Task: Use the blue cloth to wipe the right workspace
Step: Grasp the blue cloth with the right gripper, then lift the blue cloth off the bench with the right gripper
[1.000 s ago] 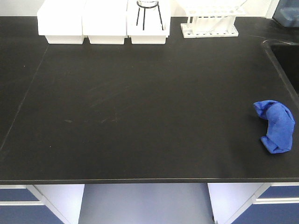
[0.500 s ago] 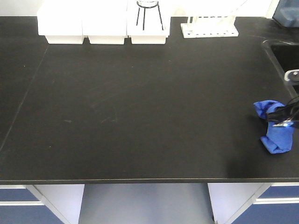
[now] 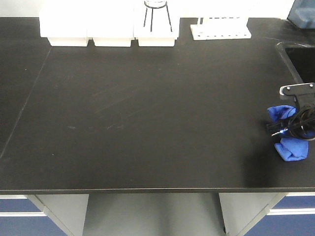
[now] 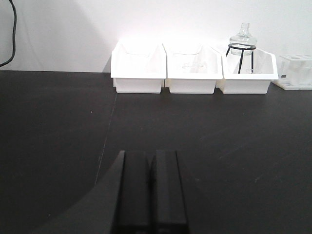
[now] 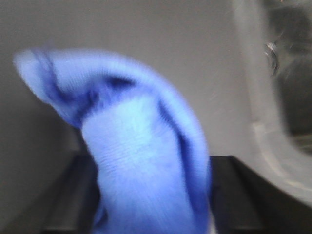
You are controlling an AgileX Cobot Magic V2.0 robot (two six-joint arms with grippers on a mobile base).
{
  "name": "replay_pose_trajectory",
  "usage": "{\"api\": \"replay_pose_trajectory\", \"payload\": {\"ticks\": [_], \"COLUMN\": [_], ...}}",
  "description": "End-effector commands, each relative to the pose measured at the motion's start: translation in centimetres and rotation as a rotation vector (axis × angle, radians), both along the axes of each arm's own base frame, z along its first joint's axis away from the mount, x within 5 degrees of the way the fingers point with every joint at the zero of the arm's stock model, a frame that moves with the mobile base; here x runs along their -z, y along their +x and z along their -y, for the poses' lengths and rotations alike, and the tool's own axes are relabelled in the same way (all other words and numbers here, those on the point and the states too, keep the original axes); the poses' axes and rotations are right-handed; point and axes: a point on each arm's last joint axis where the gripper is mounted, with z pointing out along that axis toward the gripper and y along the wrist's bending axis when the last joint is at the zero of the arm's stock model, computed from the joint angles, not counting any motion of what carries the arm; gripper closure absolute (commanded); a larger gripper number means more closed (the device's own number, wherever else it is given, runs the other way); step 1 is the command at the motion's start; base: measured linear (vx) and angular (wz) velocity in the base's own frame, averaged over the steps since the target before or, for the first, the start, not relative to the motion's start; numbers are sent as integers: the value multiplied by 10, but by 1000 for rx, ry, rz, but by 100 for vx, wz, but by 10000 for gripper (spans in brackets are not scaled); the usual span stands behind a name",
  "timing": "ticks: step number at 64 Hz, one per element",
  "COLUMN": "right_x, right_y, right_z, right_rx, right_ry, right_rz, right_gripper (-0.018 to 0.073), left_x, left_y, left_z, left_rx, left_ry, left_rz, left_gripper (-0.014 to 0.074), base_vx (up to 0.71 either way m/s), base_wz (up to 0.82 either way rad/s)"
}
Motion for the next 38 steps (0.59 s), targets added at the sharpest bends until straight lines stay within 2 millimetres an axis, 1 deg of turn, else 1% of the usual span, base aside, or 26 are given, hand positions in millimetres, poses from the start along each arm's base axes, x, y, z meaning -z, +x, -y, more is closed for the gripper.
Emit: {"api": "replay_pose_trajectory", "payload": {"ticks": [1, 5, 10, 14, 18, 22, 23, 27, 32, 38], "right_x": [-11, -15, -26, -39, -56, -74, -86, -100, -108, -108], "right_y": [6, 6, 6, 4, 1, -4, -9, -18, -36, -63], "right_z": [2, 1, 0, -1, -1, -2, -4, -10, -25, -44], "right_rx": [-5, -14, -19, -13, -7, 18, 27, 13, -52, -124], "right_ry": [-13, -6, 3, 10, 18, 41, 58, 71, 83, 104], "right_rz": [47, 65, 106, 153, 211, 276, 317, 364, 395, 407], "right_gripper": [205, 283, 384, 487, 565, 572, 571, 569, 566, 567], "left_x": [2, 2, 2, 2, 2, 2, 2, 2, 2, 2], "left_y": [0, 0, 0, 0, 0, 0, 0, 0, 0, 0], "left_z": [1, 1, 1, 1, 1, 1, 1, 1, 1, 1], "left_rx": [16, 16, 16, 16, 16, 16, 16, 16, 16, 16], "left_ry": [-9, -9, -9, -9, -9, -9, -9, -9, -9, -9], "left_rz": [68, 68, 68, 68, 68, 68, 68, 68, 68, 68], "left_gripper": [602, 602, 602, 602, 602, 602, 602, 602, 602, 602], "base_vx": [0, 0, 0, 0, 0, 0, 0, 0, 0, 0], "base_wz": [0, 0, 0, 0, 0, 0, 0, 0, 0, 0]}}
